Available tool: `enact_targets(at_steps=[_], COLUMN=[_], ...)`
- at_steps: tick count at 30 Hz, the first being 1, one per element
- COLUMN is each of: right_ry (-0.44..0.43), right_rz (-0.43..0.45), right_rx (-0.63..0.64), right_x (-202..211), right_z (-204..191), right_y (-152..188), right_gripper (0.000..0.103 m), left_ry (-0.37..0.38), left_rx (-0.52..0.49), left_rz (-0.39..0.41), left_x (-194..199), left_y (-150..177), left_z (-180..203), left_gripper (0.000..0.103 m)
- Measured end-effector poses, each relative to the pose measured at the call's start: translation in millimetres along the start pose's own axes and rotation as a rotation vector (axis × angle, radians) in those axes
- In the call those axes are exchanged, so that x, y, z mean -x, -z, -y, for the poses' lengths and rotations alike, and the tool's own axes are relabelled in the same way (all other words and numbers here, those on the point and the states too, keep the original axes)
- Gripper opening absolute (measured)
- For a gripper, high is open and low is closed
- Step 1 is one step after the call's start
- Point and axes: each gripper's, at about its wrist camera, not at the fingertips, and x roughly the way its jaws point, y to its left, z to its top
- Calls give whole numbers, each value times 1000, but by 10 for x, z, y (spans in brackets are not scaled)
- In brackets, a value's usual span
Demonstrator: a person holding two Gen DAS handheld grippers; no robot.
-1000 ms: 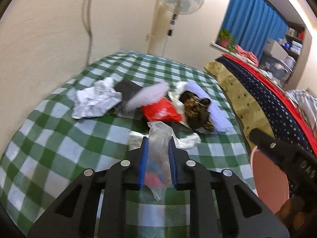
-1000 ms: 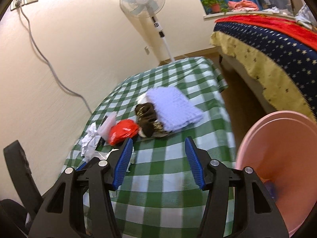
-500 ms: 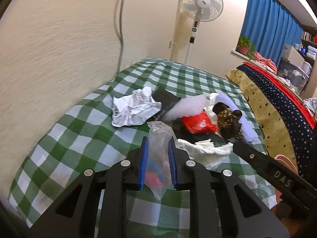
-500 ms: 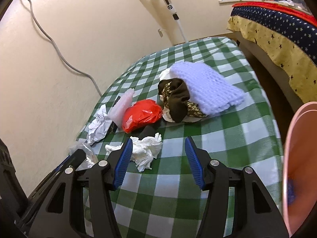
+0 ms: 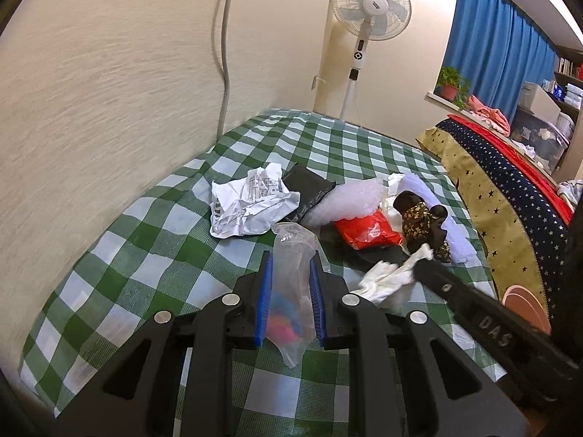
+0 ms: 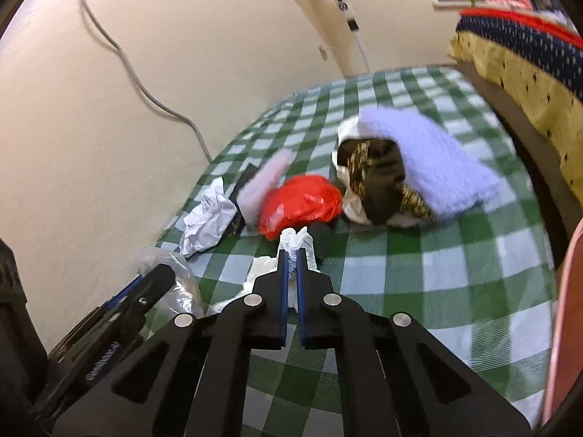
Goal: Collect trash
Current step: 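Grasp the crumpled white tissue with the right tool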
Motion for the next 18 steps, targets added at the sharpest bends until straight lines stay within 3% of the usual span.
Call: enact_targets(at_steps=[18], right_ry=[160], right_rz=[141], right_rx=[55], right_x=[960], right_z=[97], right_y=[-37], right_gripper=[4], left_ry=[67], left_rx=[-67], left_rz=[53], left_x=[405], left_y=[44], left_z=[252], left_gripper=[20])
